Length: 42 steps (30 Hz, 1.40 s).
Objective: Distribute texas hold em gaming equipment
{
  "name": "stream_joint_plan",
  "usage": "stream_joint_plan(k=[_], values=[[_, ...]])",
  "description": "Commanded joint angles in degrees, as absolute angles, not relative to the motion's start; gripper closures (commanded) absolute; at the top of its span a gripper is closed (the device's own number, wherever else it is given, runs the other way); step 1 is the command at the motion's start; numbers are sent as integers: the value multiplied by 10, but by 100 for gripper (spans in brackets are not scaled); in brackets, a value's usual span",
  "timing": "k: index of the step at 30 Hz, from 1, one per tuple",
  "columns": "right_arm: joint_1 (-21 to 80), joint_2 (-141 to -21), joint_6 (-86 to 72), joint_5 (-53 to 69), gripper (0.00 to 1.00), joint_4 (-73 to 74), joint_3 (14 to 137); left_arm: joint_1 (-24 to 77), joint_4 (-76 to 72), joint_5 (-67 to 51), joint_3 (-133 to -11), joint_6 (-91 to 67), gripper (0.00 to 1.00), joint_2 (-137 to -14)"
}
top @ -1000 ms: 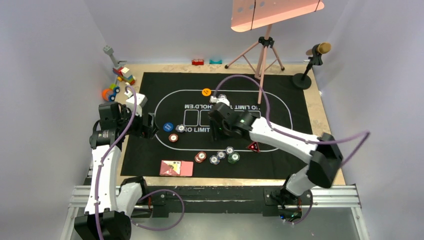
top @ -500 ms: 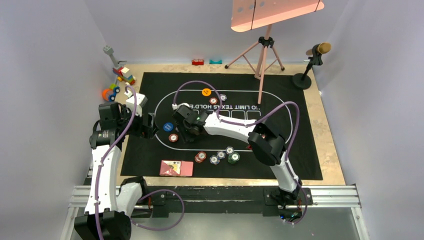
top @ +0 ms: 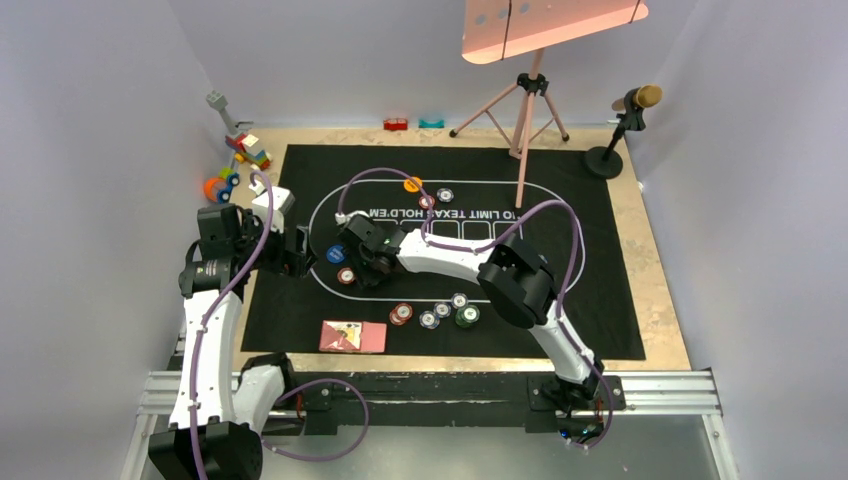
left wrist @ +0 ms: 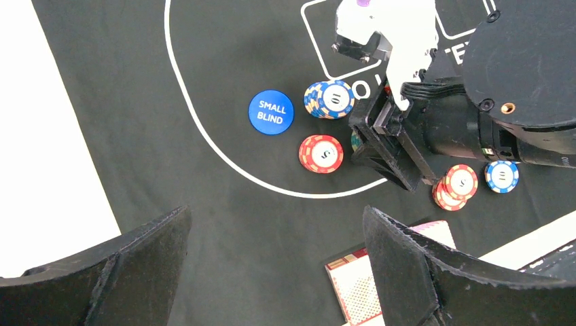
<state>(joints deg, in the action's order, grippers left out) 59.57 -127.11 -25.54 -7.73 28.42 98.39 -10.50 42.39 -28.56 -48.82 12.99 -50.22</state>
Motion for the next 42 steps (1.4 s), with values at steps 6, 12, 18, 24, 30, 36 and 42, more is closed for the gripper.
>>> stream_joint_plan(k=[6,12,18,24,30,36,42], values=[[595,-1277,-244,-66,79,262,1014,-110,403,-296,-484,134,0,-494],[595,-1270,-238,-71,64,269,1014,-111,402,-295,-483,134,0,-493],[595,-1262,-233,-79,51,276,1012,-110,402,-294,-482,134,0,-490],[595,-1247,-225,-86,36,280,1011,-110,402,-294,-482,134,0,-488],[595,-1201,-221,-110,36,294,1008,-110,401,-294,-481,133,0,-487],[591,-1076,-225,-147,36,313,940,-111,401,-294,-482,132,0,-488],[586,-944,-259,-170,28,336,784,-110,401,-296,-482,134,0,-489]])
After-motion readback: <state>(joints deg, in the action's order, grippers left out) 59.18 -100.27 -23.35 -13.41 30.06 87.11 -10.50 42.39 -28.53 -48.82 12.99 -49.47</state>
